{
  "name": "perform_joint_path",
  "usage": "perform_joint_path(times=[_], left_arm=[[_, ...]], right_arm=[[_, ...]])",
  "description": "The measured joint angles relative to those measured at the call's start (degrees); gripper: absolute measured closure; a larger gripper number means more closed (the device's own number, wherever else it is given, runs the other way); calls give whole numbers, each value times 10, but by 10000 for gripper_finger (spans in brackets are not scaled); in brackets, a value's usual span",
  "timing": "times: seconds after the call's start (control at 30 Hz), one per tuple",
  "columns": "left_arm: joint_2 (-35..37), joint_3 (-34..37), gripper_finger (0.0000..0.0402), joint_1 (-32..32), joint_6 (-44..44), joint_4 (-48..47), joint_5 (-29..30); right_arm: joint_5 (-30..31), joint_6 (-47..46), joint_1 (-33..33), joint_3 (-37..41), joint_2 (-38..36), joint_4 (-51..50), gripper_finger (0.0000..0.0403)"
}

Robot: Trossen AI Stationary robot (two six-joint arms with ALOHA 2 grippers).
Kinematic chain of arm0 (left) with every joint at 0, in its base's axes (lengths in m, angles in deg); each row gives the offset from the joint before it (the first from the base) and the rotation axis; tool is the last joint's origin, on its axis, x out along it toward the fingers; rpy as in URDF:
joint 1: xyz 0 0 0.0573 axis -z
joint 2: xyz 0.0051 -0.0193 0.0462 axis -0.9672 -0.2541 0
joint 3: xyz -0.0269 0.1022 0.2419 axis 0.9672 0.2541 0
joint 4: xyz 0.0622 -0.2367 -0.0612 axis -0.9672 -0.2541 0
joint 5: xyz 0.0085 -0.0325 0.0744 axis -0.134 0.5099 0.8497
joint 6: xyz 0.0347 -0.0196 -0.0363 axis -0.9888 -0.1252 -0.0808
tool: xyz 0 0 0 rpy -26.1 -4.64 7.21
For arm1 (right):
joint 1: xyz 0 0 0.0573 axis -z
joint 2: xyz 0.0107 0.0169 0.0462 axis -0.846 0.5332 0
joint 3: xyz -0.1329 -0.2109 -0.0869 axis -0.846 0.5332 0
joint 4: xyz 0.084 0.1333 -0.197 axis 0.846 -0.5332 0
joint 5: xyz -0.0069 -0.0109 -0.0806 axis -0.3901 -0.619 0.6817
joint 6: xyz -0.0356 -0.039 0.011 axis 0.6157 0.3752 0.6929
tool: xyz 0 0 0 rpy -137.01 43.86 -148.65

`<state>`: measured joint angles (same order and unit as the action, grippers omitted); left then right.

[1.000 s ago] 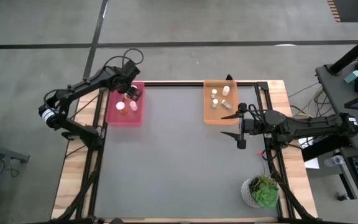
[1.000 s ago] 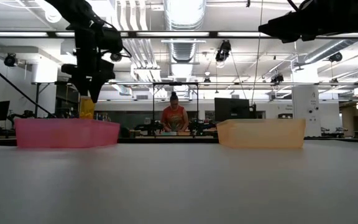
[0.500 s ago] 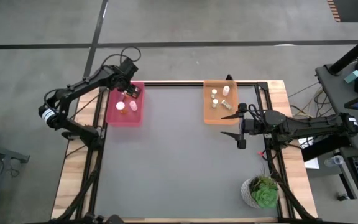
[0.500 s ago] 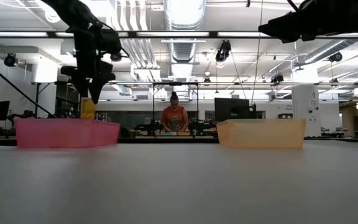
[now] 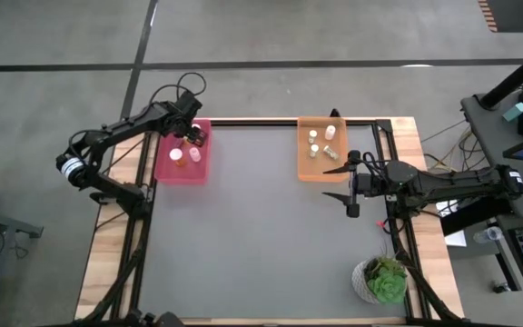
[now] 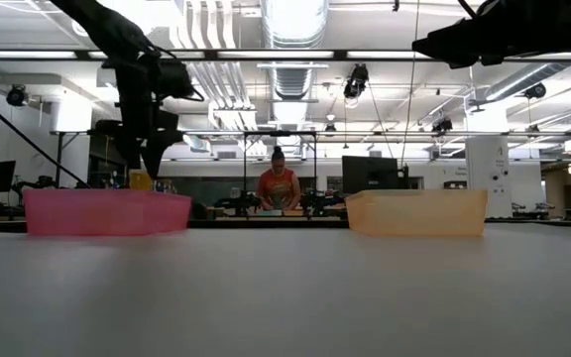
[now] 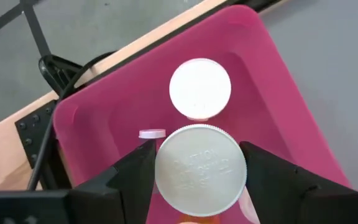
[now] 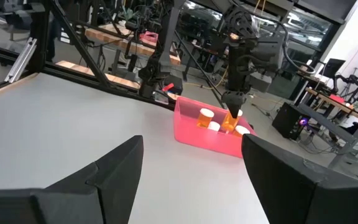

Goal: Pick and place medicine bottles into bin by pill shape (circle, oval)
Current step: Put the orange capsule bottle into the pink bin

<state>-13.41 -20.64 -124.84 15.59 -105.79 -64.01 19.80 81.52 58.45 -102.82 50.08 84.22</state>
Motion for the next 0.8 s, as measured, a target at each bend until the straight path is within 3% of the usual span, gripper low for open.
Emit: perform_joint_path(times=[0.8], left_arm=[[0, 64, 198, -4, 30, 55, -9]], right_arm=[[0, 0, 0, 0, 0, 0, 138]])
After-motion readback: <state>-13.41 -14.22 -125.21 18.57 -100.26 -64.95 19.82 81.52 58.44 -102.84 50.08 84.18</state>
